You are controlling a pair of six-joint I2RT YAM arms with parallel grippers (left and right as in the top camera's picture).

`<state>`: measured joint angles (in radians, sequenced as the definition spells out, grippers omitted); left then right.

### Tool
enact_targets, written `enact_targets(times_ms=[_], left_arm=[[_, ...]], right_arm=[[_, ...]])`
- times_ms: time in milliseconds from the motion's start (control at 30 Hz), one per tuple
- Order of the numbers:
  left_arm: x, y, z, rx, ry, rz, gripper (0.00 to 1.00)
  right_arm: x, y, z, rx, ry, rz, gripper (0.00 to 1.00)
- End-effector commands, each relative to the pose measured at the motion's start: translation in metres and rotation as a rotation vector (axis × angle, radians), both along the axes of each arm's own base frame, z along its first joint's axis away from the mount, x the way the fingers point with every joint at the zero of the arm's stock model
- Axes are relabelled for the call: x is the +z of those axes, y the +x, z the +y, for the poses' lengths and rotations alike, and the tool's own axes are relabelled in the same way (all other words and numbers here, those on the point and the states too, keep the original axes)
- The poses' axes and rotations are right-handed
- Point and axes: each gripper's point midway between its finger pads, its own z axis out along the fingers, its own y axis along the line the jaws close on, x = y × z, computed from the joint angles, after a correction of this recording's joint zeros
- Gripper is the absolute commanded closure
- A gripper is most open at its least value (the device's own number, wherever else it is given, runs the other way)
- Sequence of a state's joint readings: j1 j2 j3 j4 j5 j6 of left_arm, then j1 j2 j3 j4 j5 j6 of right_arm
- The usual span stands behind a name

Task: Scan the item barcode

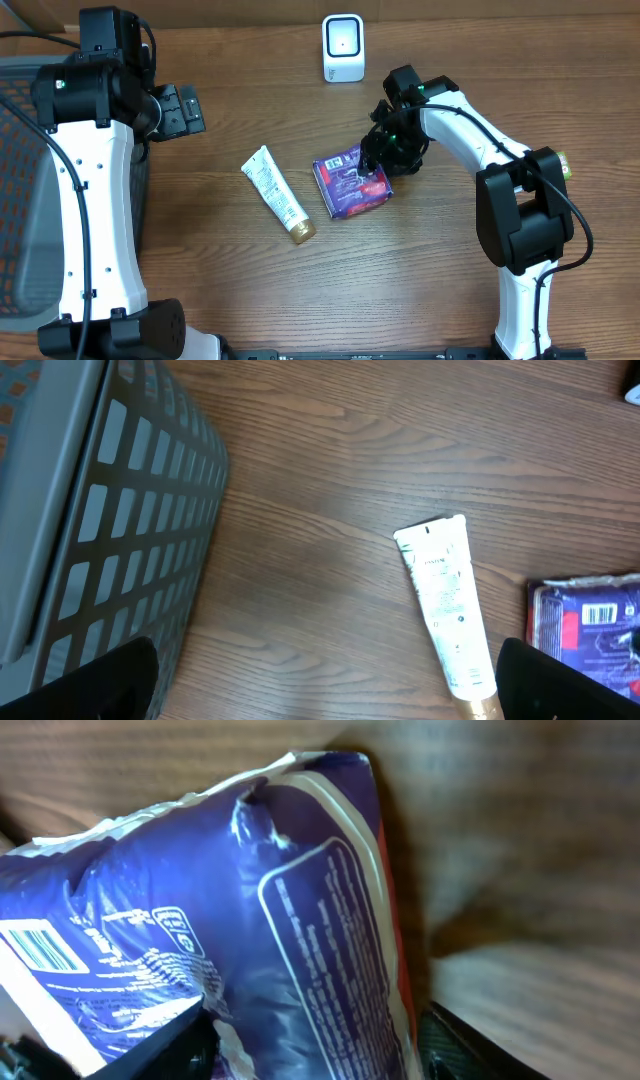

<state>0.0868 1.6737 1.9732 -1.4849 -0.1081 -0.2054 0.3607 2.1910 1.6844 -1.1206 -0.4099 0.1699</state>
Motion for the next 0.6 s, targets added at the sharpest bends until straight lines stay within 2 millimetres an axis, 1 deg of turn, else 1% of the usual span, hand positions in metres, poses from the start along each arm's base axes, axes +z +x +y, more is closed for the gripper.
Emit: enact_targets(times_ms=[0,33,167,267,300,367,467,567], left_arm=[[-0.001,0.0,-0.001,-0.02,0.005,0.004,0.0],[-0.001,0.0,-0.001,-0.02,0.005,0.004,0.0],[-0.001,0.0,-0.001,-0.021,0.005,0.004,0.0],[-0.001,0.0,-0.001,-0.021,0.005,0.004,0.0],[-0.001,0.0,-0.001,-0.02,0.005,0.004,0.0],[-0.001,0.0,-0.001,-0.02,0.005,0.004,0.0],[-0.001,0.0,-0.001,-0.02,0.005,0.004,0.0],[-0.001,0.0,-0.001,-0.02,0.005,0.004,0.0]], right_arm=[[0.008,-0.01,0.003,0.017,0.025,0.017,0.39],[0.01,-0.011,0.007,0.016,0.047,0.026,0.4],[0.02,-0.016,0.023,0.015,0.159,0.063,0.49],[0.023,-0.016,0.027,0.012,0.183,0.067,0.58],[0.023,-0.014,0.027,0.011,0.185,0.061,0.59],[0.026,-0.009,0.027,0.007,0.191,0.045,0.62],[0.034,0.005,0.026,-0.029,0.203,0.01,0.63],[0.041,0.019,0.019,-0.078,0.19,-0.032,0.63]])
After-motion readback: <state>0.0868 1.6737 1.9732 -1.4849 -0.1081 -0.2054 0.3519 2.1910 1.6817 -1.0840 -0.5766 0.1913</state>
